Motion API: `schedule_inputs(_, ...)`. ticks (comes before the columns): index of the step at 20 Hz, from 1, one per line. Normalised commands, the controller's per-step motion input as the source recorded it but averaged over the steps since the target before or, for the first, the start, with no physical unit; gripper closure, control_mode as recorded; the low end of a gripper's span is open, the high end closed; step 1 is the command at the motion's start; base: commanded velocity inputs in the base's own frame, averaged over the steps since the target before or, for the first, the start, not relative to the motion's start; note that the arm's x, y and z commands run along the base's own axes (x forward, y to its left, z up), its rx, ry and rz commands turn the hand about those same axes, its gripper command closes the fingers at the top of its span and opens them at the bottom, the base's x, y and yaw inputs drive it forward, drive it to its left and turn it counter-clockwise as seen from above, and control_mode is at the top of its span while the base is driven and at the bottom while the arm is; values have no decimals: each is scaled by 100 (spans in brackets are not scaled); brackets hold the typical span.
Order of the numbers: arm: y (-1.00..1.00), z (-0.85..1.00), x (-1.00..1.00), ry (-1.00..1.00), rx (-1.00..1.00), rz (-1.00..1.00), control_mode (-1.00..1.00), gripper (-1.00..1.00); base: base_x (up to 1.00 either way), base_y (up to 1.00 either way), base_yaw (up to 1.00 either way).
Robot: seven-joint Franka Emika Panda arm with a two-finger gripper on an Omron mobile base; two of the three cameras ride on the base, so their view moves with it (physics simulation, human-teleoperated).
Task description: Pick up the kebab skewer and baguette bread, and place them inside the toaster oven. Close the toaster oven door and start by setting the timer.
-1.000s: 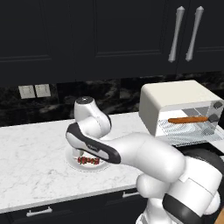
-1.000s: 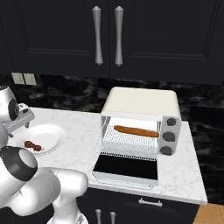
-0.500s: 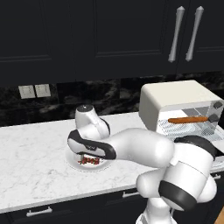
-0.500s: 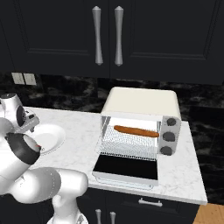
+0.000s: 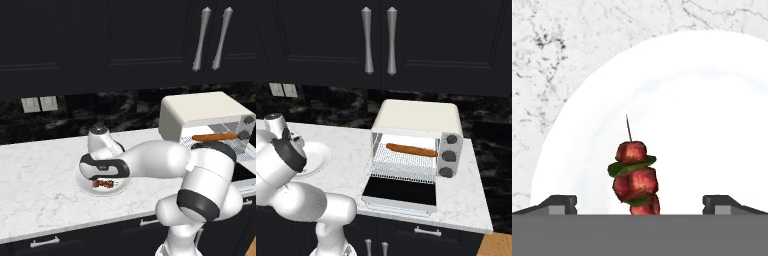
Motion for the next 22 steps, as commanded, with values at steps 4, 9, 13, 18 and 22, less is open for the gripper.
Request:
schedule_inputs(4,-12,-22,-4,0,5,0,-100,-100,0,0,0)
schedule_inputs(9,-25,-14,0,0,5,0,-100,-100,0,0,0)
schedule_inputs(13,-24,-19,0,0,2,0,-100,-100,0,0,0)
schedule_inputs(18,0,-23,0,0,0,0,-100,-100,0,0,0)
schedule_inputs(22,3,-14,0,2,0,0,-100,-100,0,0,0)
